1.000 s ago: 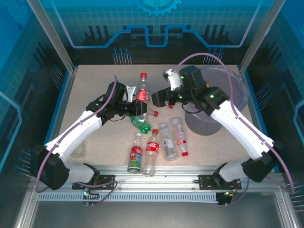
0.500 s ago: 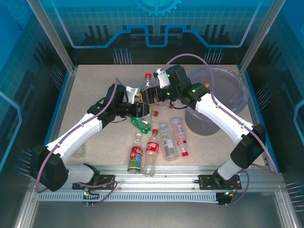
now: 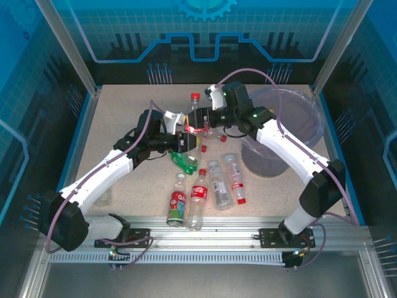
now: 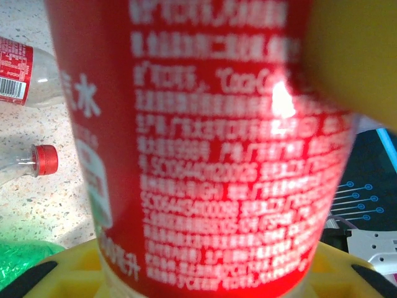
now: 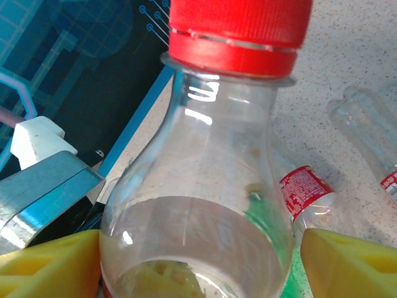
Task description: Put the plastic bottles in the bin
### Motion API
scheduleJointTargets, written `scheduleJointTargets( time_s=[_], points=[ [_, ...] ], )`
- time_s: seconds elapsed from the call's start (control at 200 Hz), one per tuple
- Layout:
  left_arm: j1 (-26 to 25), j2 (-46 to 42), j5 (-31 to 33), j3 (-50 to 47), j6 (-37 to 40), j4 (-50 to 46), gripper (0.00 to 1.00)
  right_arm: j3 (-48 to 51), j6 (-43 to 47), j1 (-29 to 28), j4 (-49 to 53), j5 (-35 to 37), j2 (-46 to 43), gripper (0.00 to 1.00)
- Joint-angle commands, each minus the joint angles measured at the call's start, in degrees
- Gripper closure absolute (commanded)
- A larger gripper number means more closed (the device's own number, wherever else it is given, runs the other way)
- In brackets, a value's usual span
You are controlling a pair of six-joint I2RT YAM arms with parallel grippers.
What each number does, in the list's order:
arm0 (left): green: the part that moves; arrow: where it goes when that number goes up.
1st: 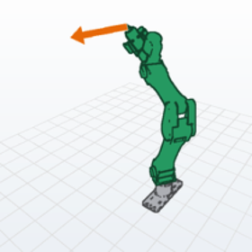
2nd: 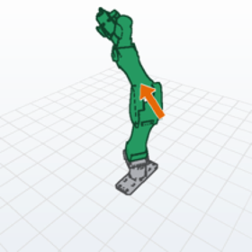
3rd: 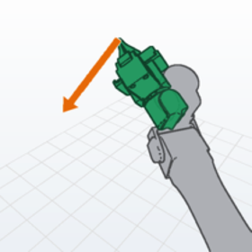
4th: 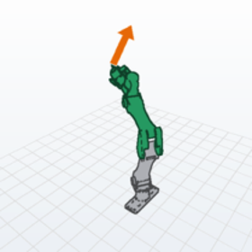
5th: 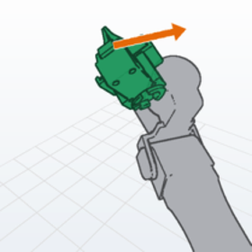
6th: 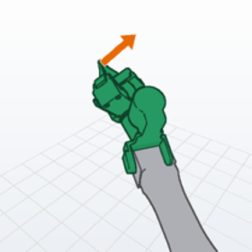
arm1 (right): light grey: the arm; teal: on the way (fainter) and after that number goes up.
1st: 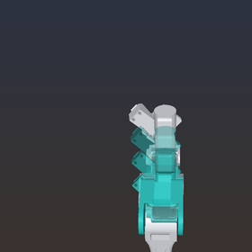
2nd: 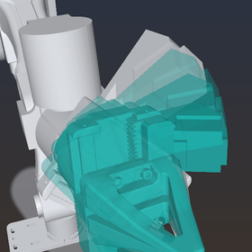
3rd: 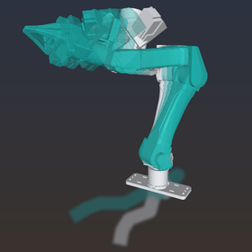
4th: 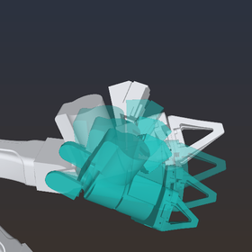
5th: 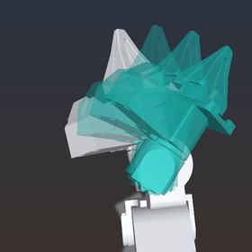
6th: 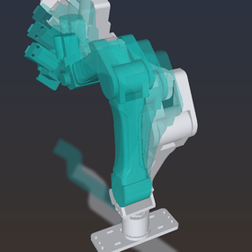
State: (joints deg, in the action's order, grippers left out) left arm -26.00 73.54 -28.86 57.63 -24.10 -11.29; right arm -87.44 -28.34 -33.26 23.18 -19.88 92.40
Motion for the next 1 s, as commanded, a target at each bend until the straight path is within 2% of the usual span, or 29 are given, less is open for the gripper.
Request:
scheduleJointTargets(
  time_s=[0.0, 0.29, 0.38, 0.485, 0.53, 0.57, 0.65, 0.73, 0.84, 0.995],
  points=[
    [-0.58, -1.58, -2.79, -0.67, -0.42, 3.20, 1.00, 0.79, -0.93, 0.85, -1.78, -1.61, 1.29, 0.20],
    [-0.54, -1.03, -1.85, -0.85, -0.87, 3.48, 0.99, 2.05, -2.36, 1.79, -4.97, -4.37, 1.25, 0.38],
    [-0.54, -0.74, -1.26, -0.85, -1.11, 3.69, 0.81, 1.90, -2.20, 1.92, -5.16, -3.93, 0.77, 0.40],
    [-0.37, -0.93, 0.02, -0.76, -1.59, 3.64, 0.70, 1.34, -1.69, 2.36, -4.86, -3.86, 0.50, 0.42],
    [-0.30, -1.19, 0.42, -0.83, -1.72, 3.45, 0.56, 0.92, -1.23, 2.41, -4.41, -3.63, 0.29, 0.42],
    [-0.20, -1.55, 0.83, -1.01, -1.74, 3.00, 0.48, 0.53, -0.81, 2.56, -4.08, -3.51, 0.32, 0.42],
    [0.16, -2.77, 1.10, -1.44, -1.83, 1.35, 0.24, -0.30, -0.30, 3.09, -3.68, -3.41, 0.32, 0.43],
    [0.71, -4.46, 1.48, -1.71, -1.87, -2.51, 0.10, -1.49, 0.15, 3.87, -3.50, -3.49, 0.26, 0.43],
    [1.44, -7.50, 2.61, -1.51, -1.11, -12.27, 0.03, -4.48, 1.51, 5.01, -2.20, -3.50, 0.54, 0.44],
    [2.10, -12.03, 9.16, -1.02, 0.81, -29.05, 0.03, -10.26, 4.58, 6.06, 2.08, -1.41, 0.44, 0.44]
  ],
)
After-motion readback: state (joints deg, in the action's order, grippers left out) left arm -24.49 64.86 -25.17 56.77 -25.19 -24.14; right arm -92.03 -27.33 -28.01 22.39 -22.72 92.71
